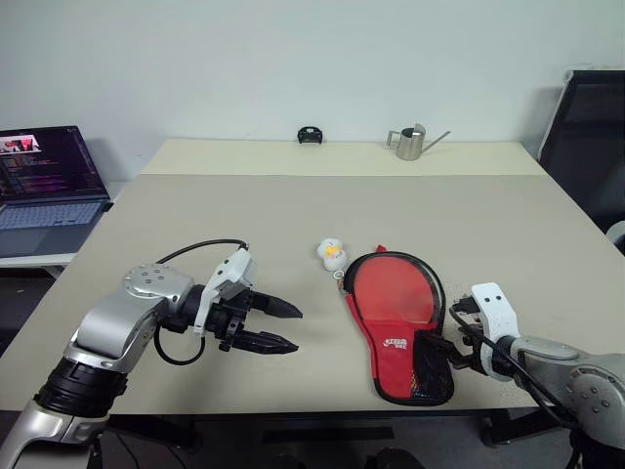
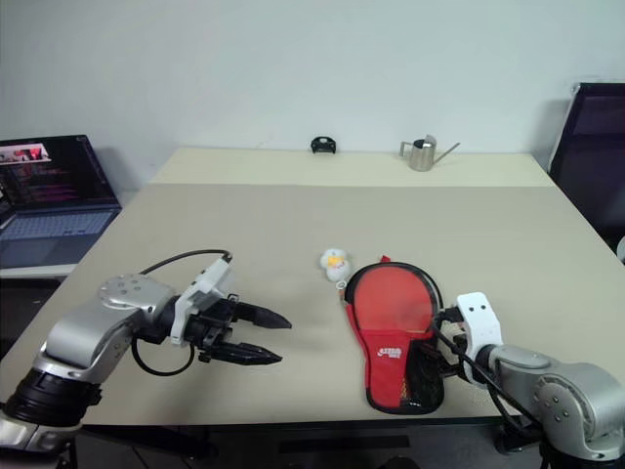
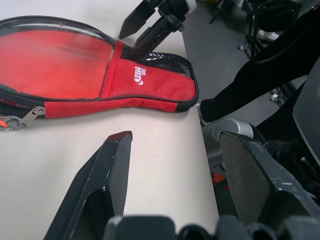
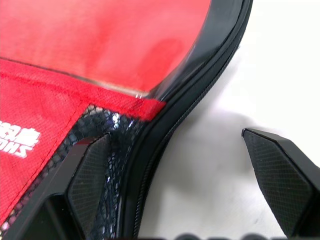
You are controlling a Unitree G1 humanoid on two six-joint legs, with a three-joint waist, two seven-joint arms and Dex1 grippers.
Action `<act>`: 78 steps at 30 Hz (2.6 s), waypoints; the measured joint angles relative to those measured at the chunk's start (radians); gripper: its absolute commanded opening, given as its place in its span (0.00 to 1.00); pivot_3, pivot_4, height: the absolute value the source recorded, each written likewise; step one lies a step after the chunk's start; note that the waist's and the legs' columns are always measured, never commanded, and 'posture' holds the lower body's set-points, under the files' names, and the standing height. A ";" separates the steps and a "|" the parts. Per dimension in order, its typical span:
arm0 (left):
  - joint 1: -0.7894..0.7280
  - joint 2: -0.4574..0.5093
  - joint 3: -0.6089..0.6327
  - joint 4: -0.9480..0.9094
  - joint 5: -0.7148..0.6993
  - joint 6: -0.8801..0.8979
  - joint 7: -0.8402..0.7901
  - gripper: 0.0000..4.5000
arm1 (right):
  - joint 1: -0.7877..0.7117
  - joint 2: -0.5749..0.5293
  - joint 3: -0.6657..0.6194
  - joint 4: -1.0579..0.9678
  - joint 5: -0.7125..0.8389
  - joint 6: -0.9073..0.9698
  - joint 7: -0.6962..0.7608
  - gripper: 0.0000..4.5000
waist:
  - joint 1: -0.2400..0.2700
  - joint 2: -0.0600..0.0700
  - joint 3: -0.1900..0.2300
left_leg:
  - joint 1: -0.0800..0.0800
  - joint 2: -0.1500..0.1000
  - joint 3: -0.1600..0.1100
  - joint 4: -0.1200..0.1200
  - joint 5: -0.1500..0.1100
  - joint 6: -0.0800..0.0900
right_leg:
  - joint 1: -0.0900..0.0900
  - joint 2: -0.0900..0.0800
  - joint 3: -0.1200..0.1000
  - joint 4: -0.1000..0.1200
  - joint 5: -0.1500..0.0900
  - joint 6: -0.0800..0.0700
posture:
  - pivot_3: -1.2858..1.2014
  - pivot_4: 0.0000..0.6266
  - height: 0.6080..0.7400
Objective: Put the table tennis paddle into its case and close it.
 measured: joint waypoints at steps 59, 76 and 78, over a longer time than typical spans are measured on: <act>-0.226 -0.320 0.020 0.355 0.313 -0.058 0.645 0.67 | -0.189 -0.051 0.378 0.467 -0.345 -0.773 0.544 1.00 | 0.002 0.001 0.001 | -0.001 0.000 0.000 0.002 0.000 0.000 | -0.001 -0.001 0.000 0.001 0.000 0.000 | 0.52 0.24 1.00; -0.555 -0.532 0.003 0.984 0.417 -0.250 0.647 1.00 | -0.219 0.063 0.381 0.523 -0.423 -0.809 0.541 1.00 | -0.001 0.000 0.000 | 0.000 0.000 0.001 0.002 0.000 0.000 | -0.001 0.000 0.000 0.003 0.000 0.000 | 0.52 0.24 1.00; -0.576 -0.546 0.004 1.040 0.428 -0.272 0.647 1.00 | -0.219 0.072 0.380 0.523 -0.426 -0.809 0.538 1.00 | -0.001 0.000 0.000 | 0.000 -0.001 0.001 0.002 0.000 0.000 | -0.001 -0.001 0.000 0.003 0.000 0.000 | 0.52 0.24 1.00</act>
